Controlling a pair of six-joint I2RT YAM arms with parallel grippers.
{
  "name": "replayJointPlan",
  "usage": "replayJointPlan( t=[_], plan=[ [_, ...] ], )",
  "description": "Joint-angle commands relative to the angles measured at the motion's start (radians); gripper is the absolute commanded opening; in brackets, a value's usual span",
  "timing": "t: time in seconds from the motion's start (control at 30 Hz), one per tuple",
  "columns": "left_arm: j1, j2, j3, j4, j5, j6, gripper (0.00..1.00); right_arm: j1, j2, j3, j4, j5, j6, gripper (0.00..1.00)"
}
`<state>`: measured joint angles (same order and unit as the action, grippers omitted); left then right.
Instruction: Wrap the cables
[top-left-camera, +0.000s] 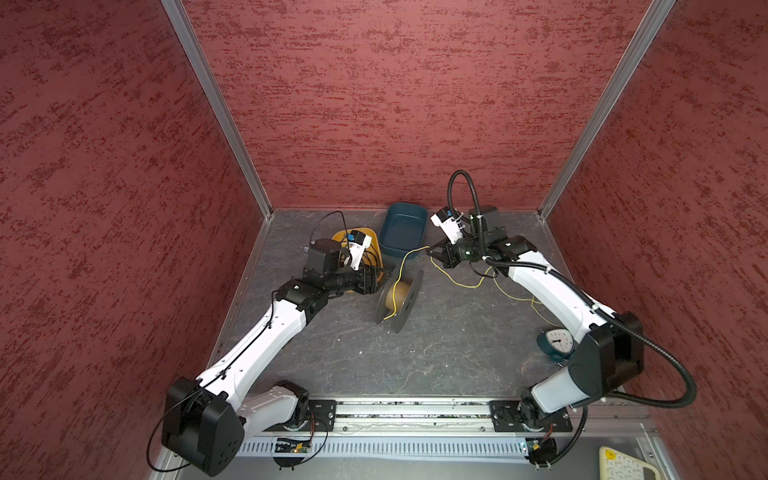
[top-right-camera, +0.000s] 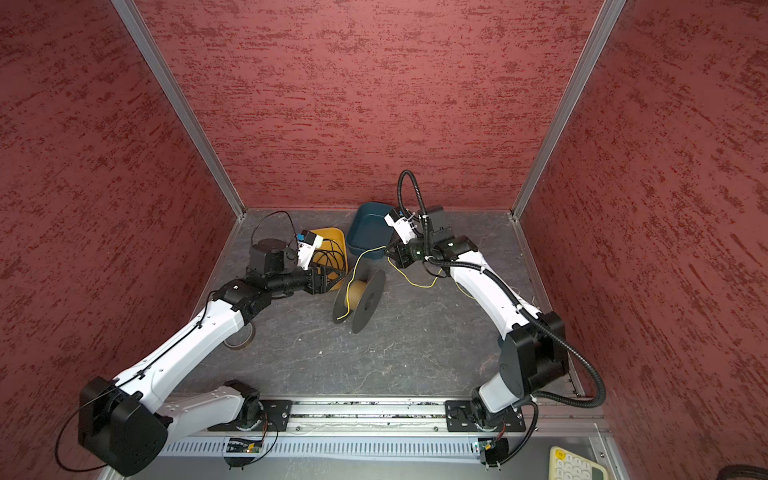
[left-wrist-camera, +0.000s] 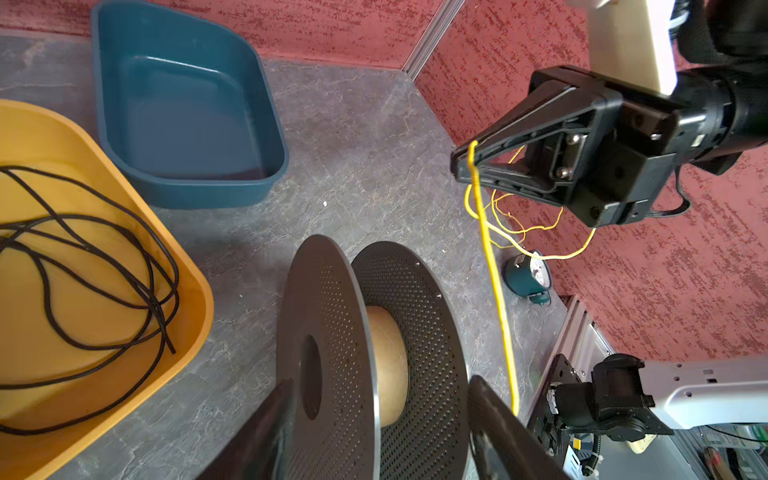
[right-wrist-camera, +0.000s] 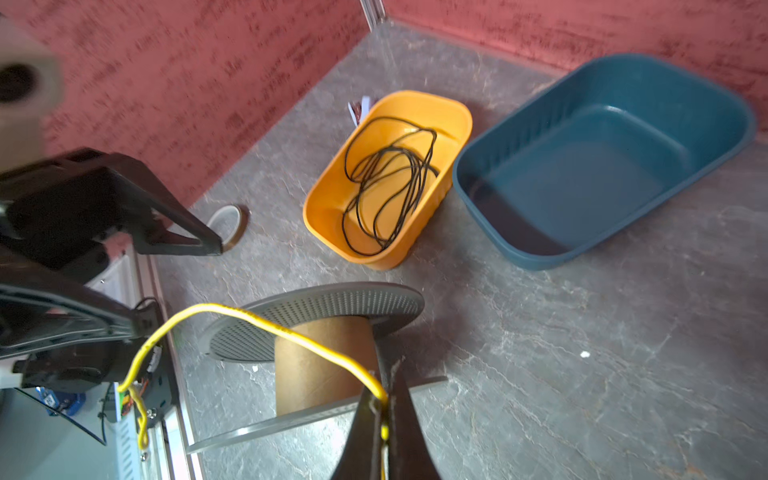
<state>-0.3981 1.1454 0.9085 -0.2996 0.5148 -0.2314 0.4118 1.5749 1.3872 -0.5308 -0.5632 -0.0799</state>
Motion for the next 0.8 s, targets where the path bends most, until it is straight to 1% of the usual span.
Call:
replayJointPlan(
  t=[0.0,0.1,0.27,0.47,0.53,0.6,0.77],
  plan=[
    [0.005,-0.021,-0.027,0.019,0.018,-0.011,0.66,0.024,0.019,0.048,-0.052,0.072,-0.055,0.0],
    [0.002,-0.016,-0.06,0.053,0.027,-0.021,0.64,0.037,0.035,0.043,-0.044,0.127,-0.059,0.0],
    [-0.018,0.016,-0.058,0.027,0.019,0.0,0.6,0.064,0.059,0.047,-0.039,0.218,-0.061,0.0],
    [-0.085,0.059,-0.051,0.017,-0.045,0.023,0.59,0.098,0.086,0.045,-0.012,0.294,-0.054,0.0],
    [-0.101,0.079,-0.045,0.009,-0.065,0.027,0.59,0.105,0.091,0.046,-0.008,0.301,-0.055,0.0],
    [-0.113,0.095,-0.037,-0.001,-0.093,0.029,0.56,0.109,0.092,0.048,-0.003,0.301,-0.055,0.0],
    [-0.129,0.104,-0.027,-0.006,-0.13,0.039,0.51,0.117,0.092,0.047,0.0,0.304,-0.055,0.0]
  ],
)
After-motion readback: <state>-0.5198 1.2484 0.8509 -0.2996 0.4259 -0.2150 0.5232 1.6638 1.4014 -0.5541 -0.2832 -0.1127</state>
